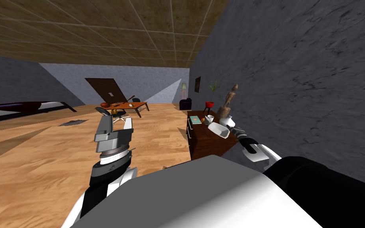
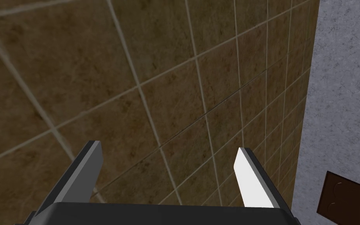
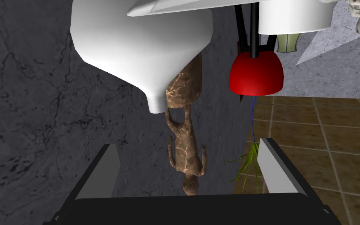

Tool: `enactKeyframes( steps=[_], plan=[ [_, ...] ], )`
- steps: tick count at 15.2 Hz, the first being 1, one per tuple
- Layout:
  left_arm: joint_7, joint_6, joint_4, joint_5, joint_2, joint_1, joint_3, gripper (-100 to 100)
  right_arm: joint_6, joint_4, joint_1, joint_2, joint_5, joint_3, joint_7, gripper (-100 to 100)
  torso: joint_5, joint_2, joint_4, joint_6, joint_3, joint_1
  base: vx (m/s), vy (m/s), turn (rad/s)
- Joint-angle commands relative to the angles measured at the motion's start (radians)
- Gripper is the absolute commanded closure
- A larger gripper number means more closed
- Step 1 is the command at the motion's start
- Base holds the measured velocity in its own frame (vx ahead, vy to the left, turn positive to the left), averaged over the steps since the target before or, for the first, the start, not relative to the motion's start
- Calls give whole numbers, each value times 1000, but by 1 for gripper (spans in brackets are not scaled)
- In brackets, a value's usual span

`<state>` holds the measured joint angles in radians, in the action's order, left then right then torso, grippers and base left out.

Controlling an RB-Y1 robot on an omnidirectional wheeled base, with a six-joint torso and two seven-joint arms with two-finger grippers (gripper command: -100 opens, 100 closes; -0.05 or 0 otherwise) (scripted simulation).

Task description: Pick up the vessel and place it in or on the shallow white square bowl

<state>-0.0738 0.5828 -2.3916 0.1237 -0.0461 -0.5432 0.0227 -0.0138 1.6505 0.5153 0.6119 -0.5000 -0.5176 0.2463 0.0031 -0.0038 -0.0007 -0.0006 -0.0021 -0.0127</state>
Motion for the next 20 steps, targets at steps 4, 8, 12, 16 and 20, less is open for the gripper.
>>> enactKeyframes(
  steps=[4, 8, 12, 16, 20],
  plan=[
    [0, 0, 0, 0, 0, 0, 0, 0, 36, -79, -1, 31, -36, -47, 43, -100, -1, 0, 0, 0, 0, 4, 104, 101, 64],
    [0, 0, 0, 0, 0, 0, 0, 0, 85, -164, 3, 66, -86, -107, 96, -100, -1, 0, 0, 0, 0, 7, 104, 74, 95],
    [0, 0, 0, 0, 0, 0, 0, 0, 114, -219, 6, 85, -115, -143, 128, -100, -2, -3, -1, 0, -2, 9, 143, 42, 69],
    [0, 0, 0, 0, 0, 0, 0, 0, 139, -267, 8, 100, -141, -174, 156, -100, -3, -2, -1, 0, -1, 12, 130, 7, 62],
    [0, 0, 0, 0, 0, 0, 0, 0, 160, -305, 9, 112, -162, -200, 179, -100, -3, -2, -1, 0, -2, 13, 131, -9, 47]
  ],
)
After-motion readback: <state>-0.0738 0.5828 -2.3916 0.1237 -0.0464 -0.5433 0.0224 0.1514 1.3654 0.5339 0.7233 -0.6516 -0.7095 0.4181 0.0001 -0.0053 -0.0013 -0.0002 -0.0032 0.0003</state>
